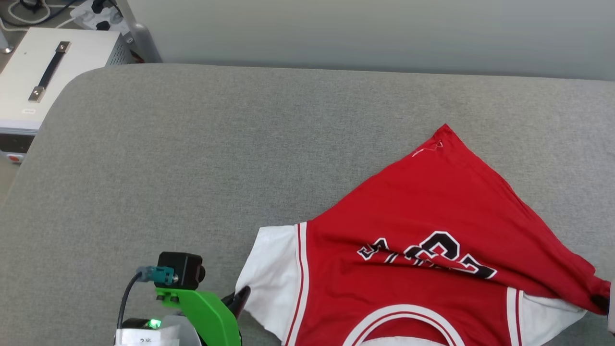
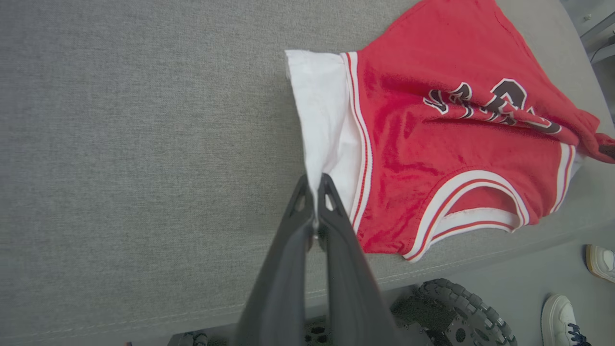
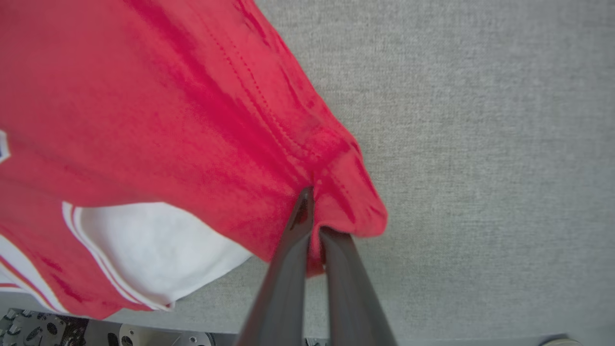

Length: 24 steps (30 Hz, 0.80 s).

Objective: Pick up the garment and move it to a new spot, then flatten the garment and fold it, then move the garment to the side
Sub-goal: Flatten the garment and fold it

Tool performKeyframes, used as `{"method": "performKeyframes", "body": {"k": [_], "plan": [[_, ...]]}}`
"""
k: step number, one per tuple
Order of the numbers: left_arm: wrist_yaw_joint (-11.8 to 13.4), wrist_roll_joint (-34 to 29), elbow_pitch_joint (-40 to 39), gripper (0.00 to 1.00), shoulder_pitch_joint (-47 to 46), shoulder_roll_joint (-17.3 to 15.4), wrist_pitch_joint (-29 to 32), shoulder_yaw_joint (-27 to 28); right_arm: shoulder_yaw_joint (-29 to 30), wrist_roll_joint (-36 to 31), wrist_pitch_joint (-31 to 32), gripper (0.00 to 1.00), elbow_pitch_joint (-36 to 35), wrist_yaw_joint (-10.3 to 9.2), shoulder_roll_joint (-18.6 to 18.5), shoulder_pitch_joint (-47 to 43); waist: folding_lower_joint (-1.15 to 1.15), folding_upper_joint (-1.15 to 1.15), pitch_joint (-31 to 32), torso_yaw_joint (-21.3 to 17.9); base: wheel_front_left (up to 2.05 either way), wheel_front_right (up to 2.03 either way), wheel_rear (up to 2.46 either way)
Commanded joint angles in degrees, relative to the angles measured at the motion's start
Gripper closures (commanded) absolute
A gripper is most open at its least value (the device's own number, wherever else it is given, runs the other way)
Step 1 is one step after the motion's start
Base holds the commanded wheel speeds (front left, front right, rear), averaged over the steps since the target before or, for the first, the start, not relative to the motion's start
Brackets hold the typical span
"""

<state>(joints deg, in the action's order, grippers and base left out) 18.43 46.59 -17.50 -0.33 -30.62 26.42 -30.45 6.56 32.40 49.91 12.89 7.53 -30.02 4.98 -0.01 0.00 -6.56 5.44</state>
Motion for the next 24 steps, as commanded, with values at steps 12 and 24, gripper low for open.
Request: {"method": "performKeyframes", "body": {"k": [12,24], "plan": [[-0.5,1.3,1.9,1.0,-0.1,1.6,-1.5,0.1,3.9,-2.3,1.2,1.0,-4.1,-0.04,4.8,-6.0,0.01,0.0,0.3,-1.1,0.0,0.0,0.0],[-0.9,0.7,-0.1,1.0,-1.8,1.2,-1.2,0.0,1.5,-0.3,5.5,0.0,-14.7,-0.04,1.2,-0.1,0.01,0.0,-2.1,1.2,0.0,0.0,0.0]]}}
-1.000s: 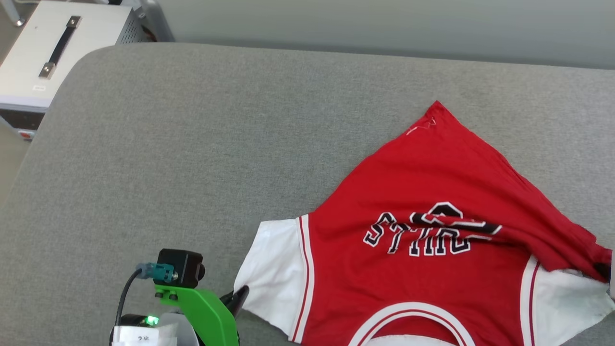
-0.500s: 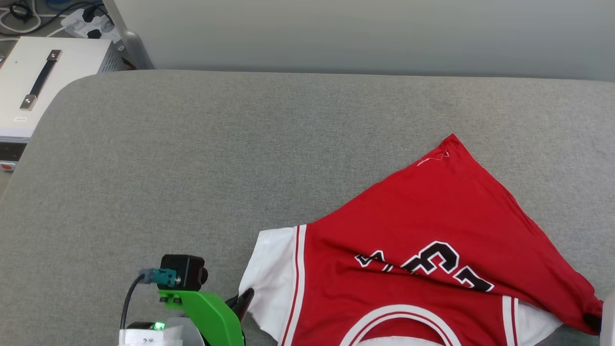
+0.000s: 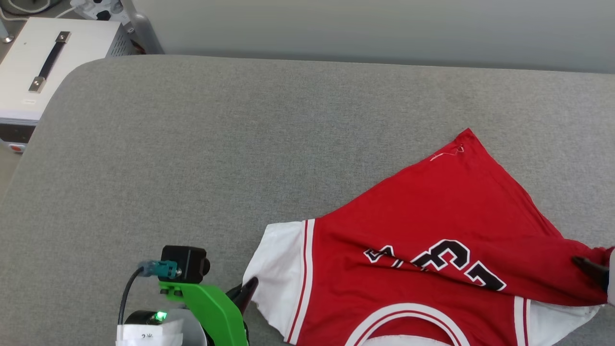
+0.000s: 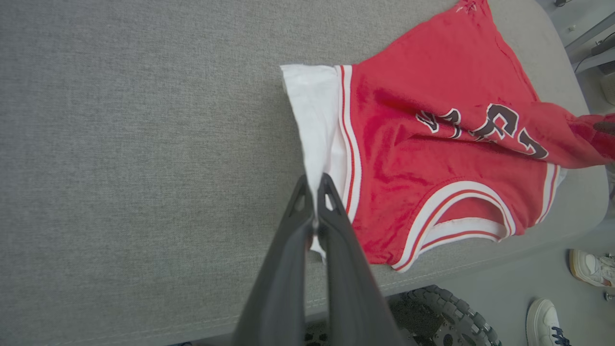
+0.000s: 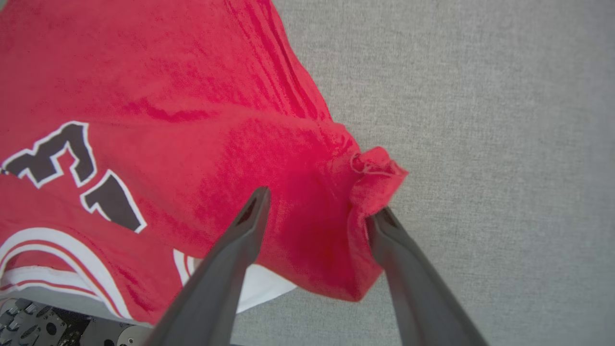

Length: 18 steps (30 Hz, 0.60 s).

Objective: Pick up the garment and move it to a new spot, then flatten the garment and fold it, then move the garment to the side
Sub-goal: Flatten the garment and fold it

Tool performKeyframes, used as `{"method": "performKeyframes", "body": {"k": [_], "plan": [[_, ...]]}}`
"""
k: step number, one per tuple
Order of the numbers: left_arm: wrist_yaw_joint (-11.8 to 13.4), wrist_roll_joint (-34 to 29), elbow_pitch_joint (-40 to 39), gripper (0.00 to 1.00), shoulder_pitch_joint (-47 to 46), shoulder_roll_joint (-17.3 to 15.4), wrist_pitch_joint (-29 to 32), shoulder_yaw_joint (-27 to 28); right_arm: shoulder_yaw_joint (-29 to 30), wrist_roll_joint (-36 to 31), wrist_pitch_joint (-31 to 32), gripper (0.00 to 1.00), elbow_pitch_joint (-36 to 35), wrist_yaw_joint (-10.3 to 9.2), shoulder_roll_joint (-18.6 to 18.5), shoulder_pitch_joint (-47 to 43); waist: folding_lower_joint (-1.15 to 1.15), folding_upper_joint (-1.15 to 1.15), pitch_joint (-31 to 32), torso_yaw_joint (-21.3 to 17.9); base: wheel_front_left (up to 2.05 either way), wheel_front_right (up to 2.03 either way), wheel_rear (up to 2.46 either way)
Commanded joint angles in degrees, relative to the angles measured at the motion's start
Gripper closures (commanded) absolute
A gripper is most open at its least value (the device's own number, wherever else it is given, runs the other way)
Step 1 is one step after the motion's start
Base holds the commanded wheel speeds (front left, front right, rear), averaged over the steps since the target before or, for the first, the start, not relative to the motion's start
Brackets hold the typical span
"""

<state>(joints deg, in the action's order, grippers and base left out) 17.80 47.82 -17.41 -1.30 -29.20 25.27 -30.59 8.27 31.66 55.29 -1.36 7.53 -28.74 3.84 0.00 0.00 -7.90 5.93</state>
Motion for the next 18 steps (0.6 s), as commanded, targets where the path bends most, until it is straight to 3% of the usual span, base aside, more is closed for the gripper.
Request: {"method": "performKeyframes", "body": {"k": [1,8,18], "plan": [[-0.3,-0.7,-0.5,1.0,-1.1,-0.3,0.0,0.1,-0.7,0.7,1.0,0.0,-1.7,-0.04,-0.5,2.4,0.0,0.0,-1.2,1.1,0.0,0.0,0.0],[-0.5,-1.7,-2.3,1.0,-3.1,-0.1,0.3,-0.6,-4.4,0.1,7.2,0.0,-4.3,-0.04,-1.6,13.2,0.0,0.0,-5.5,4.8,0.0,0.0,0.0],[-1.5,-2.8,-2.6,1.0,-6.1,2.0,-0.3,-2.2,-11.0,-4.3,11.2,0.0,3.5,-0.04,-4.4,26.9,0.0,0.0,-11.8,11.4,0.0,0.0,0.0]]}}
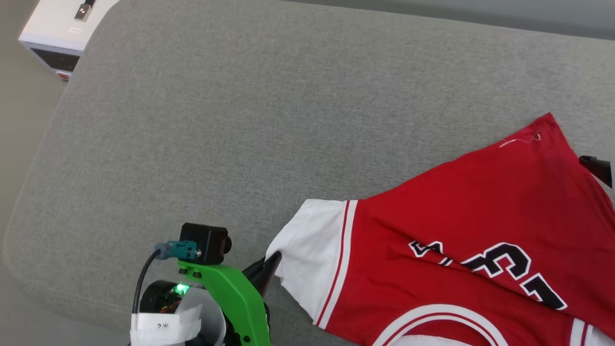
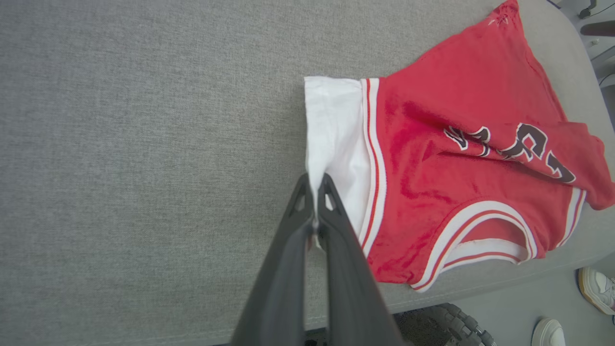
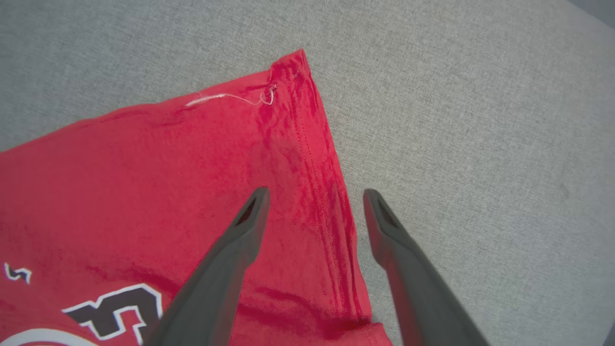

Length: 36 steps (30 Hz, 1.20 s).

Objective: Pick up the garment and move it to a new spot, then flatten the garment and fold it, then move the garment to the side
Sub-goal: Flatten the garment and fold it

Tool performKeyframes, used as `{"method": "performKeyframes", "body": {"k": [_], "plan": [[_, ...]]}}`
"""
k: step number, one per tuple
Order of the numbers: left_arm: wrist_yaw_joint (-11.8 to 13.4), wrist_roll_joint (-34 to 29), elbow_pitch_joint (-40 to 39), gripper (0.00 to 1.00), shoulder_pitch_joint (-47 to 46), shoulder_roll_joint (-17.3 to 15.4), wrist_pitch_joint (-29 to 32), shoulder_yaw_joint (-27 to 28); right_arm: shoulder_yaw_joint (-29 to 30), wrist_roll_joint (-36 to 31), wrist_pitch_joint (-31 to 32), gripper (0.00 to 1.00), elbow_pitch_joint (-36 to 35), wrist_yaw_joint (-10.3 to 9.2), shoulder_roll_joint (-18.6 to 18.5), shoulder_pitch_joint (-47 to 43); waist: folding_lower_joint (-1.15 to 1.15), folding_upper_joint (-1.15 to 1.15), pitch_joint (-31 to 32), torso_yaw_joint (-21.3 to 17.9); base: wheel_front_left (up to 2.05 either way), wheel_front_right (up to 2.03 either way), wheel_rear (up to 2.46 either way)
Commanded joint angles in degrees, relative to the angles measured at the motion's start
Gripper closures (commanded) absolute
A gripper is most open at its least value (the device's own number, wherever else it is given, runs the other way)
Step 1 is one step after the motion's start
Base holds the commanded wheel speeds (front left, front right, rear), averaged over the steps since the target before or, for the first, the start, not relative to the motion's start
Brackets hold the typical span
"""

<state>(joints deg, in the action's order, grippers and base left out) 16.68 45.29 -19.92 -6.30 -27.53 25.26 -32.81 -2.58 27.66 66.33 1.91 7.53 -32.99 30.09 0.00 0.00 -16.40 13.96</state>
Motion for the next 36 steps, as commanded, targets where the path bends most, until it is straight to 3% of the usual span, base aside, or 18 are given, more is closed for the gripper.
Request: {"method": "performKeyframes", "body": {"k": [1,13,25,26,27,36], "plan": [[-0.5,-0.3,0.0,1.0,-1.4,0.6,-0.4,-0.2,-0.7,-0.6,0.2,0.0,1.4,-0.04,-0.4,1.7,0.0,0.0,-3.8,4.0,0.0,0.0,0.0],[-1.8,-0.7,0.6,1.0,-3.5,2.6,-1.3,-1.6,-4.0,-2.3,-0.5,0.0,11.1,-0.04,-2.7,9.3,0.0,0.0,-8.0,7.7,0.0,0.0,0.0],[-2.3,-0.5,1.3,1.0,-5.3,3.1,-2.1,-0.9,-8.5,-0.3,1.9,0.03,14.8,-0.04,-4.7,8.2,0.0,0.0,-9.7,8.8,0.0,0.0,0.0],[-2.2,-0.5,1.4,1.0,-5.3,3.0,-2.1,-0.8,-8.7,0.0,2.1,0.83,14.8,-0.04,-4.7,7.9,0.0,0.0,-9.7,8.8,0.0,0.0,0.0],[-2.2,-0.5,1.5,1.0,-5.4,3.0,-2.2,-0.6,-8.9,0.2,2.2,1.0,14.8,-0.04,-4.9,7.6,0.0,0.0,-9.7,8.8,0.0,0.0,0.0],[-1.9,-0.1,2.1,1.0,-5.4,2.6,-3.0,0.5,-8.3,1.6,-2.7,1.0,15.3,-0.04,-3.6,8.1,0.0,0.0,-6.9,7.3,0.0,0.0,0.0]]}}
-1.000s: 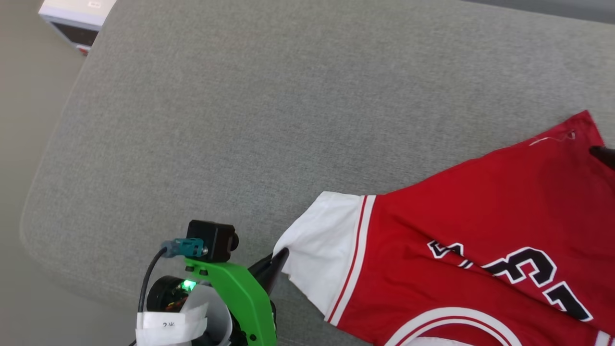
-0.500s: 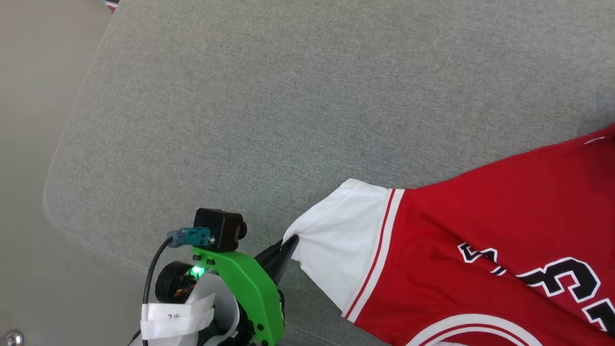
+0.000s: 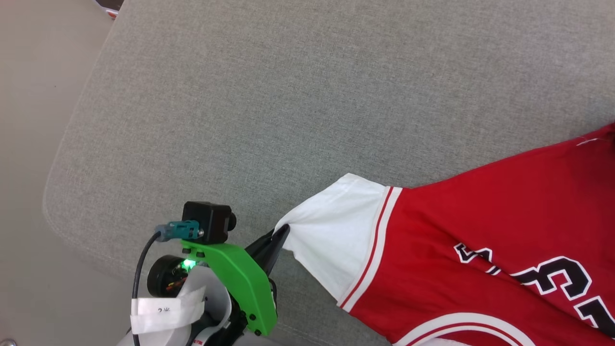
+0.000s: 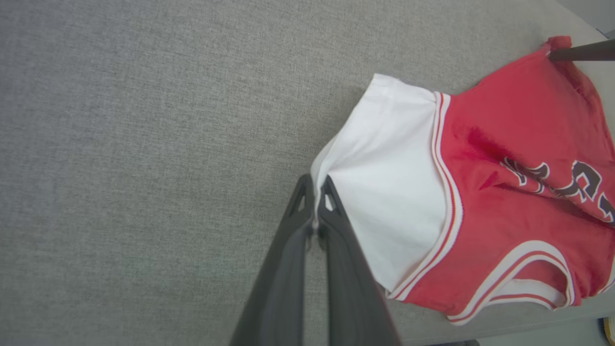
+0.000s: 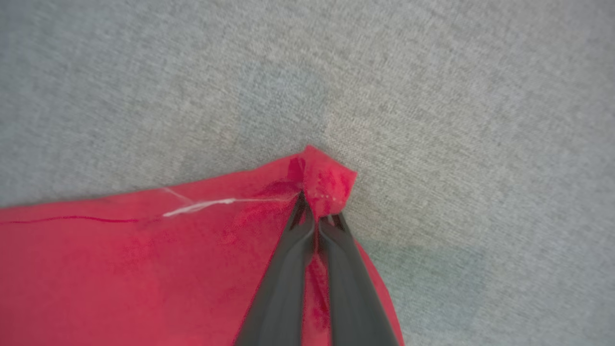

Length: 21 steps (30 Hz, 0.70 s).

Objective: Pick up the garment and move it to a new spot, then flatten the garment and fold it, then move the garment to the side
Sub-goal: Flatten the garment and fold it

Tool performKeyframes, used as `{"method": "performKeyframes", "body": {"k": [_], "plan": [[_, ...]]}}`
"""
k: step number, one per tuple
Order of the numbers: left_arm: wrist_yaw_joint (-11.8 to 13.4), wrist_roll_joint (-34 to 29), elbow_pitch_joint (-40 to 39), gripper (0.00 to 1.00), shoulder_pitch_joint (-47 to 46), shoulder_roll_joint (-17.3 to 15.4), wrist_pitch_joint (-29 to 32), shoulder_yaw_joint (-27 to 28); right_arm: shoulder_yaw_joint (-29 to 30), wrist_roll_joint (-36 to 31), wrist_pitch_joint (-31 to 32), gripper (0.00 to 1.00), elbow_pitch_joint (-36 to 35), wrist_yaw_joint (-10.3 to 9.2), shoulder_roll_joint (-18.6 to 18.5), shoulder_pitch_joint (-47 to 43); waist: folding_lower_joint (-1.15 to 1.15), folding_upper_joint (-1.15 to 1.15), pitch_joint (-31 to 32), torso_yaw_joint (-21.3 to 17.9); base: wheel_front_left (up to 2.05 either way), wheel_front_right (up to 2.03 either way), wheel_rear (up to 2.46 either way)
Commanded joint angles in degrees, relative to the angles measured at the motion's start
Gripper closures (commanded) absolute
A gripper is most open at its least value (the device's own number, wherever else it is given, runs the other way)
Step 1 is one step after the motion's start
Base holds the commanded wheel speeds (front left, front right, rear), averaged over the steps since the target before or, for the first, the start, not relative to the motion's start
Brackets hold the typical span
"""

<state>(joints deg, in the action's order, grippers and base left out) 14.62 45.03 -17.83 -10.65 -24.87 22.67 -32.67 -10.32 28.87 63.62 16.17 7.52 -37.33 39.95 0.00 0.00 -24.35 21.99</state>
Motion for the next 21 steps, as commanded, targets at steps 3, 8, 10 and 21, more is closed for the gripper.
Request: {"method": "performKeyframes", "body": {"k": [3,8,10,21], "plan": [[0.2,0.3,0.1,1.0,-1.0,-0.3,-0.6,0.9,-0.2,0.9,-2.9,1.0,1.6,-0.03,1.5,-1.3,0.0,0.0,2.7,-1.7,0.0,0.0,0.0],[0.6,0.2,0.0,1.0,-0.8,-1.3,-1.0,1.9,-0.1,2.5,-8.8,1.0,2.6,-0.03,2.4,-1.0,0.0,0.0,6.2,-3.8,0.0,0.0,0.0],[0.8,0.0,-0.4,1.0,-0.7,-1.6,-1.2,2.2,-0.5,3.0,-10.6,1.0,2.9,-0.03,2.1,-1.2,0.0,0.0,7.5,-4.6,0.0,0.0,0.0],[2.0,-0.6,-3.1,1.0,-0.7,-3.4,-1.8,4.3,0.3,6.6,-18.2,1.0,3.2,-0.03,1.2,-2.9,0.0,0.0,14.7,-8.9,0.0,0.0,0.0]]}}
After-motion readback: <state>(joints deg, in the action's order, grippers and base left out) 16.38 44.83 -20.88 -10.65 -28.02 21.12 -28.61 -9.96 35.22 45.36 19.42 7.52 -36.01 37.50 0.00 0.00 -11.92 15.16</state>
